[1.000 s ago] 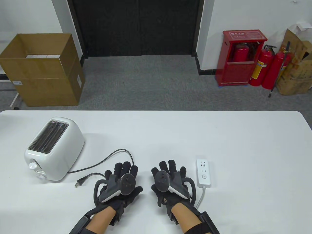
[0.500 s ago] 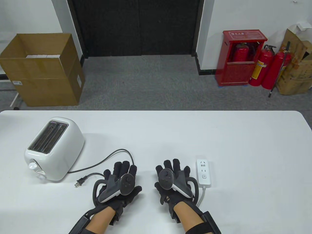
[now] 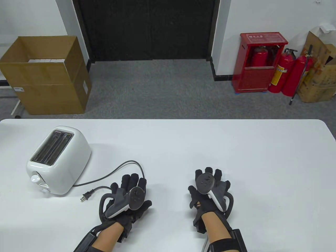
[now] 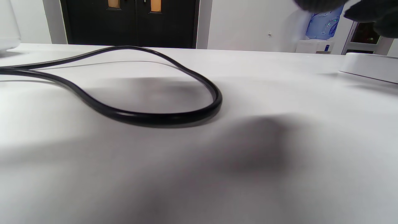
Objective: Plug the toaster into the power strip
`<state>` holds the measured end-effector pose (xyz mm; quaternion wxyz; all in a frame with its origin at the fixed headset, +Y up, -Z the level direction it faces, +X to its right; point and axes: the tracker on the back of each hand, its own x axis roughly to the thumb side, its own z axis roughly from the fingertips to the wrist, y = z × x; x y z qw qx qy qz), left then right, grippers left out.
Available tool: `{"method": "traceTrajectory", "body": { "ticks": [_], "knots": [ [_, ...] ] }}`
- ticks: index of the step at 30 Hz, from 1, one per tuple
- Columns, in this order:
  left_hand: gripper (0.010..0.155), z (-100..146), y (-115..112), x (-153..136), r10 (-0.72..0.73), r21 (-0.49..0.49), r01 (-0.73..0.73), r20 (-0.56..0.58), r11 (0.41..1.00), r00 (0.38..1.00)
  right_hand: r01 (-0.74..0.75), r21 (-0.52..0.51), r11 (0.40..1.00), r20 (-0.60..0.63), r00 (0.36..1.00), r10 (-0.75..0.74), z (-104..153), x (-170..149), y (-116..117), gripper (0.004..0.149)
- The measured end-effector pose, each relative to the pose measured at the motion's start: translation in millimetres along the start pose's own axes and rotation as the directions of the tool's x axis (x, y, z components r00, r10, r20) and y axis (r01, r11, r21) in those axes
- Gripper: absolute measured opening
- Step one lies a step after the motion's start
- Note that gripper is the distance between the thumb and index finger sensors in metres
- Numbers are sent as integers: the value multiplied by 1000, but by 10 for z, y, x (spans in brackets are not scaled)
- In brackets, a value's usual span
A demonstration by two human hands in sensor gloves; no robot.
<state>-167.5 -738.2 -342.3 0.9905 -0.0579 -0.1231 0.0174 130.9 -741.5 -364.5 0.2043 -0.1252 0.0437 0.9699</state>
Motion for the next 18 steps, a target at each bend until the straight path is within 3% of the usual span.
{"method": "traceTrajectory", "body": {
  "ticks": [9, 18],
  "knots": [
    [85, 3, -2, -6, -1, -5, 0, -5, 1000, 1000, -8, 37, 999, -241, 970, 16, -133, -386, -3, 78],
    [84, 7, 0, -10, 1, -8, -1, -9, 1000, 1000, -42, 79, 996, -286, 956, 63, -170, -428, 43, 77]
  ]
}}
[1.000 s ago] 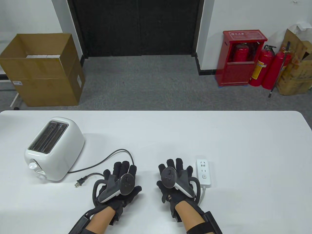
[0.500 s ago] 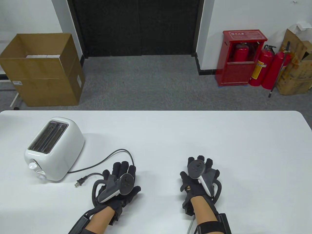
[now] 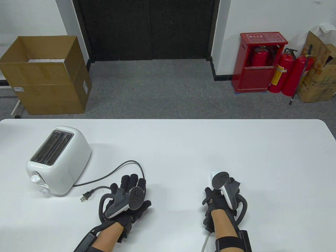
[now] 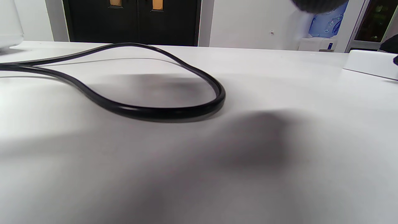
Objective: Plug the toaster into the power strip
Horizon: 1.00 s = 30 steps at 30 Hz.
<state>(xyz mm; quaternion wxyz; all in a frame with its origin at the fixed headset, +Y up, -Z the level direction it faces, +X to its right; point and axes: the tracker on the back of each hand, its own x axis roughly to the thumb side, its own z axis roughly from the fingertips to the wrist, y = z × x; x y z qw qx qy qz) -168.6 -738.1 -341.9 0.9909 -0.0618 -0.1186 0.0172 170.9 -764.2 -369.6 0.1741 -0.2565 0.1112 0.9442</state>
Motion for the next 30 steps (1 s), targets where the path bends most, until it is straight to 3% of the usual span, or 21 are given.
{"method": "traceTrajectory", "body": {
  "ticks": [10, 13, 16, 25, 30],
  "knots": [
    [84, -1, -1, -13, 19, -3, -19, -4, 1000, 1000, -30, -21, 999, -24, 999, 30, -3, 39, -4, 74],
    [84, -3, 0, -13, 20, -4, -20, -5, 1000, 1000, -117, 45, 992, -53, 991, 120, 5, 65, -20, 77],
    [84, -2, 3, -25, 27, -3, -27, -10, 1000, 1000, -124, 45, 991, -32, 992, 126, 22, 109, -18, 75],
    [84, 3, 50, -122, 74, 14, -74, -36, 997, 997, -28, -84, 996, 174, 984, 42, 199, 335, -24, 72],
    [84, 10, 86, -183, 105, 31, -103, -51, 994, 993, -8, -106, 994, 378, 924, 48, 411, 590, 14, 71]
  ]
}}
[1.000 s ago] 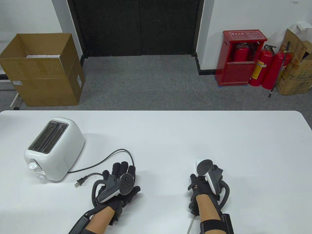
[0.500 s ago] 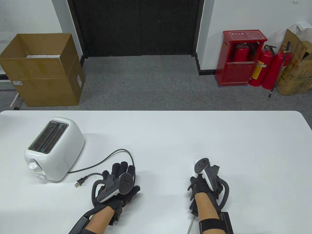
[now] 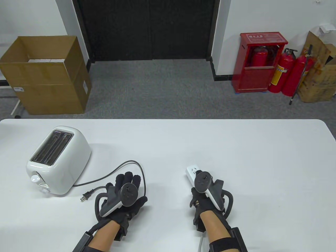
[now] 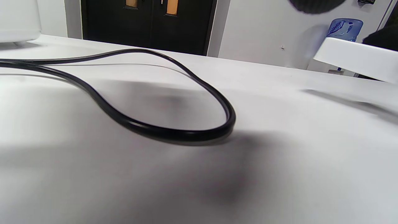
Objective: Plug the toaster into the power strip
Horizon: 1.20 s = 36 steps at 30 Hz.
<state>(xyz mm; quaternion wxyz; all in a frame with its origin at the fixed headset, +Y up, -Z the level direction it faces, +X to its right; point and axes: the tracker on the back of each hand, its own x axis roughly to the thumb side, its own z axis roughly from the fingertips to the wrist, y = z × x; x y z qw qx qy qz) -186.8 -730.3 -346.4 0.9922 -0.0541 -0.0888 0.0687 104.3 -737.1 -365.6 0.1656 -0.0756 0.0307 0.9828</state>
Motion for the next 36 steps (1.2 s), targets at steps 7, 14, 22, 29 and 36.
{"method": "traceTrajectory", "body": {
  "ticks": [7, 14, 22, 29, 36],
  "knots": [
    [84, 5, 8, 3, -3, 2, 3, -2, 1000, 1000, 12, 115, 993, 232, 972, -38, 143, 385, 204, 70],
    [83, 3, 54, -4, -6, 21, 6, -7, 1000, 1000, -58, 196, 979, 300, 954, -3, 250, 592, 392, 68],
    [83, 0, 34, -23, -25, 15, 25, -19, 1000, 1000, -96, 255, 962, 311, 950, 12, 239, 604, 480, 64],
    [80, -60, 211, -140, -50, 31, 52, -55, 998, 997, -61, 319, 946, 229, 973, -14, 237, 546, 489, 62],
    [73, -107, 451, -616, -135, 1, 139, -218, 990, 967, -17, 344, 939, 206, 977, -58, 215, 524, 471, 61]
  ]
}}
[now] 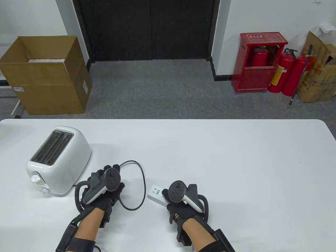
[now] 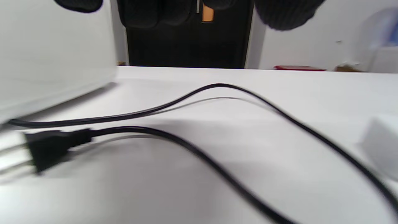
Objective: Plug the toaster into the power strip
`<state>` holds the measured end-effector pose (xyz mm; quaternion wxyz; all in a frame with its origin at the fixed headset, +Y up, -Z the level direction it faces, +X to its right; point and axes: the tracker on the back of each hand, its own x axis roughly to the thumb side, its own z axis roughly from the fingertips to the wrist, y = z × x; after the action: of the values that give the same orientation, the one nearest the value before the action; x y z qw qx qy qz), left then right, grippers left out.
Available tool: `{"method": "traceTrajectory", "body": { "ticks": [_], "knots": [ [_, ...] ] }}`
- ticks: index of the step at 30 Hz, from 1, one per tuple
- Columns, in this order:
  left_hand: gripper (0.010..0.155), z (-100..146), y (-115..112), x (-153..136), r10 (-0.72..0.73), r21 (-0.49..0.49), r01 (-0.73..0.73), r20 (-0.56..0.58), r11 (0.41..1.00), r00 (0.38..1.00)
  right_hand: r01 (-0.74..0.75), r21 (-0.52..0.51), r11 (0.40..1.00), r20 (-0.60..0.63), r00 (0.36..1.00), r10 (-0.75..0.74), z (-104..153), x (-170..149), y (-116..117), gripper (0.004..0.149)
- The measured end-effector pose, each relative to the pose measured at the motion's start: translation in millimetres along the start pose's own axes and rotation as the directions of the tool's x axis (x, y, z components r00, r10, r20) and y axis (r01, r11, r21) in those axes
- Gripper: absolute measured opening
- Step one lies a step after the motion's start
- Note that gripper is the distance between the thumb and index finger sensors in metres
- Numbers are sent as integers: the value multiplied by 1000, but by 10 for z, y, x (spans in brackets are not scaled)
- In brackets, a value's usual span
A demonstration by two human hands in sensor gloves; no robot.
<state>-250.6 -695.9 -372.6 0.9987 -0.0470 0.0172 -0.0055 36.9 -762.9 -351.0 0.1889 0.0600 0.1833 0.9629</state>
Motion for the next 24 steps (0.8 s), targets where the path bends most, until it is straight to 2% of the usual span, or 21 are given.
{"method": "traceTrajectory", "body": {
  "ticks": [3, 7, 9, 24],
  "knots": [
    [71, -29, -169, -211, -27, -38, 24, -87, 999, 996, -1, 0, 1000, 4, 1000, 1, 3, 6, 0, 61],
    [69, -86, -392, -358, -181, -158, 158, -145, 975, 973, -13, 0, 1000, 9, 1000, 13, 5, 15, 5, 61],
    [68, -100, -466, -394, -206, -214, 170, -160, 962, 965, -16, -1, 1000, 9, 1000, 16, 7, 21, 5, 61],
    [54, -127, -611, -250, -349, -177, 327, -111, 928, 931, -22, 4, 1000, 11, 1000, 22, 9, 36, 11, 62]
  ]
}}
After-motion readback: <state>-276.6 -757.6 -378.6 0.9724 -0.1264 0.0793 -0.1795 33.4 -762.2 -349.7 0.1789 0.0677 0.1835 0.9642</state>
